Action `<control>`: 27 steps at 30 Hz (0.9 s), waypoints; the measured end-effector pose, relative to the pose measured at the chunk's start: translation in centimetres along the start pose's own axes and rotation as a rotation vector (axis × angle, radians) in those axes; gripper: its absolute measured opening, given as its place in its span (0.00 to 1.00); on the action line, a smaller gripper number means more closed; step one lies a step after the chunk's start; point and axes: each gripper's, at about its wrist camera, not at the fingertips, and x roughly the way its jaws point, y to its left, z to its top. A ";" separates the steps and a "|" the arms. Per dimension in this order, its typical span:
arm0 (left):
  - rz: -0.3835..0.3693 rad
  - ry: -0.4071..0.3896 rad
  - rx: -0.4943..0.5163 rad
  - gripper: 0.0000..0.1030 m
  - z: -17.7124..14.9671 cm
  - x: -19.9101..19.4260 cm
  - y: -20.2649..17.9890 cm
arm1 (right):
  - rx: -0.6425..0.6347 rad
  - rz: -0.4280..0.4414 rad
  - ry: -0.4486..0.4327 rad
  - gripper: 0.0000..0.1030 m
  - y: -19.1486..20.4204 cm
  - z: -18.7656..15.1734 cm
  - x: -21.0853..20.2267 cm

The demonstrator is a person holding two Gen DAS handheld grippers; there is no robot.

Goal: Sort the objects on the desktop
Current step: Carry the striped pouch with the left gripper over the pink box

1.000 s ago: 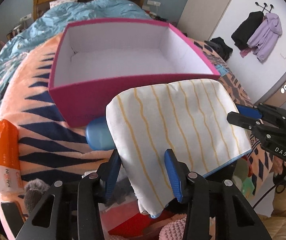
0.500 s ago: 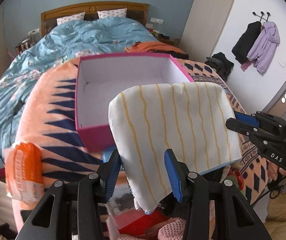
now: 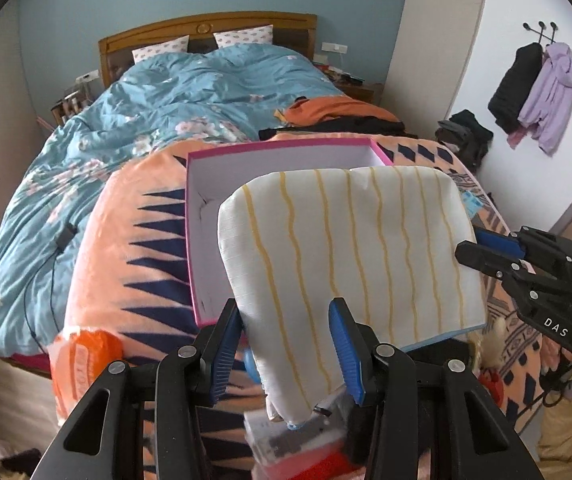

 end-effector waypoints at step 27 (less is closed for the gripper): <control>0.051 0.070 -0.076 0.43 6.1 7.1 3.6 | 0.023 -0.012 0.065 0.22 -4.0 5.2 8.3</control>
